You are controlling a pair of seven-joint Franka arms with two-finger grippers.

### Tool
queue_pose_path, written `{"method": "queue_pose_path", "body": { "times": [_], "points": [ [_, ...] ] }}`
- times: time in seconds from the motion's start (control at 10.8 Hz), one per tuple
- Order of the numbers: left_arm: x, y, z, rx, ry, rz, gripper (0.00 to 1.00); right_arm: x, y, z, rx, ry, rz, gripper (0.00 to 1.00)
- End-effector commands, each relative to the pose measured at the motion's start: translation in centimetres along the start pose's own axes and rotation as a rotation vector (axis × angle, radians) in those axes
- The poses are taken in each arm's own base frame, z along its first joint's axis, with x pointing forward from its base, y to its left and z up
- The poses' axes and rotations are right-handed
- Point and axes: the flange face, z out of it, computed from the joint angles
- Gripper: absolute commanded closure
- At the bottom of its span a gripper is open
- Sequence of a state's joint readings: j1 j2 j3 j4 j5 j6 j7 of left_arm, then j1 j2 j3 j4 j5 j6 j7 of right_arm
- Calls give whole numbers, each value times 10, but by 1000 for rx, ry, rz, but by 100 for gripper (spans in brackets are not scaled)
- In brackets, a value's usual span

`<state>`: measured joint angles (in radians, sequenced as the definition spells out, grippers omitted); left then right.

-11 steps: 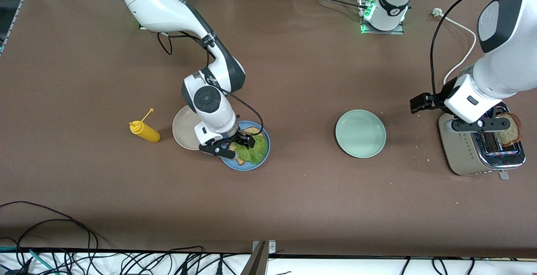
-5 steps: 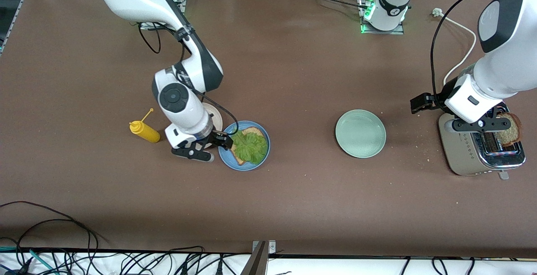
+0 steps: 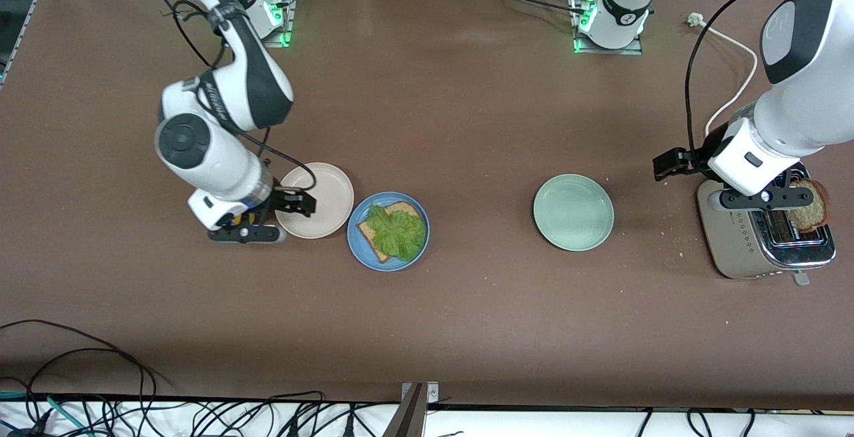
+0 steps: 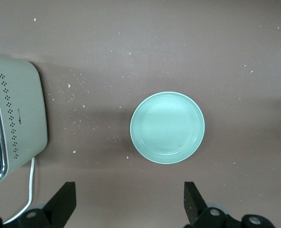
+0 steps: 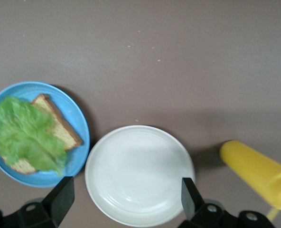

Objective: Make sandwich in blue plate with both arms
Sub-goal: 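Raise the right gripper and move it toward the yellow mustard bottle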

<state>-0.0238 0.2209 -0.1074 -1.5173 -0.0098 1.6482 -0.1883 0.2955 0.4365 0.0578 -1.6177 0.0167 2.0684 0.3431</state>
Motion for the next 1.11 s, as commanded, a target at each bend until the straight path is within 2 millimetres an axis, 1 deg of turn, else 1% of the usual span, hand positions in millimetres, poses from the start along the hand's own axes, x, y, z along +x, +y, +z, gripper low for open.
{"method": "queue_pose_path", "body": {
  "times": [0.0,0.18,0.46,0.65,0.74,0.83,1.02],
  "points": [
    [0,0,-4,-18,6,-4,0,-23,48,-23,17,-23,-167,0],
    [0,-1,-3,-16,3,-1,0,-32,80,-35,29,-26,-296,0],
    [3,-13,-4,-17,7,-13,0,-43,120,-53,67,-44,-448,0],
    [3,-17,-4,-8,8,-15,0,-54,151,-62,71,-36,-613,0],
    [4,-18,-4,0,10,-14,0,-55,167,-66,82,-30,-675,0],
    [4,-18,-4,2,10,-14,0,-58,183,-65,113,-48,-728,0],
    [3,-17,-5,2,10,-13,0,-57,220,-61,184,-25,-847,0]
  ]
}}
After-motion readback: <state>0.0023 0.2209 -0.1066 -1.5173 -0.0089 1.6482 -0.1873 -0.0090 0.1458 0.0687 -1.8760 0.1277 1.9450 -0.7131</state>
